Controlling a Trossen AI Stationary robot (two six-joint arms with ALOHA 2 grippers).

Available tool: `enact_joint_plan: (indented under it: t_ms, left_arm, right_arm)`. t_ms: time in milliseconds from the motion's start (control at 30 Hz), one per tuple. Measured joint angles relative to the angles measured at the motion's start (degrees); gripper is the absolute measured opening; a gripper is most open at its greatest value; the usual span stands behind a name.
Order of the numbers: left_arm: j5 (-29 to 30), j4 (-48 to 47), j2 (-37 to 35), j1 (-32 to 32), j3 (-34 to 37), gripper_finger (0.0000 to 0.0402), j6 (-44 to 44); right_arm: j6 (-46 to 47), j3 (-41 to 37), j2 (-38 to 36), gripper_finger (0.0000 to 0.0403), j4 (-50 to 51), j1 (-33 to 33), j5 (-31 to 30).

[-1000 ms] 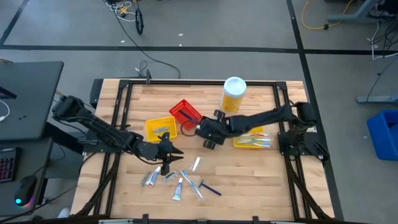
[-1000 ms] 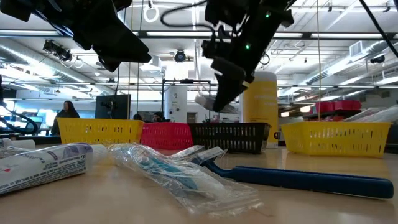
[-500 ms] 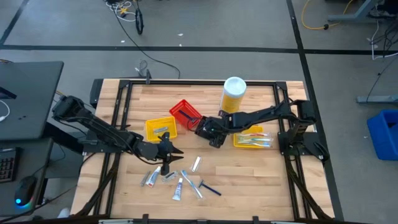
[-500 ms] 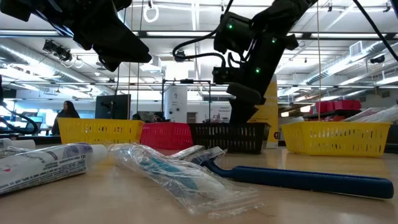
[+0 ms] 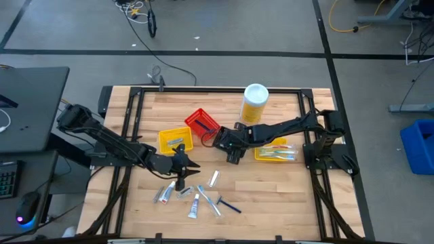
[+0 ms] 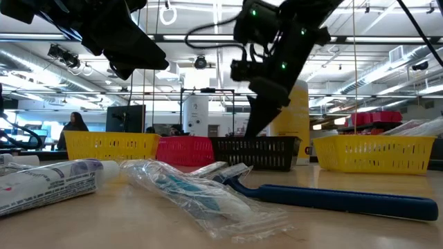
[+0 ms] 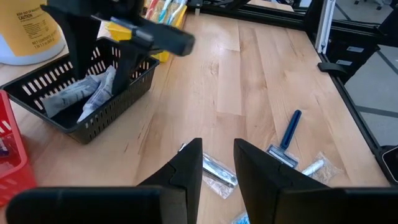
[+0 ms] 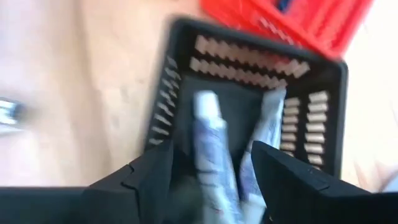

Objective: Pick & Place Travel size toiletries
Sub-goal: Put the razor into the red bin

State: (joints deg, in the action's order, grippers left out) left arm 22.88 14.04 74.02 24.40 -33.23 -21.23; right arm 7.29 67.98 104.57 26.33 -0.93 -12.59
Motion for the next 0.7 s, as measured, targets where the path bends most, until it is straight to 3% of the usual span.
enact_joint_plan:
  t_ms: [333, 700]
  left_arm:
    - [-2.29, 0.0, 0.0, 0.0, 0.0, 0.0098, -0.02]
    - [-2.75, -3.64, -4.14, -0.58, -0.09, 0.0099, 4.11]
  right_arm:
    - [-0.13, 4.07, -0.02, 0.0223, 0.58, -7.57, 5.47]
    - [8.77, 2.81, -0.07, 0.0238, -0.59, -18.19, 9.88]
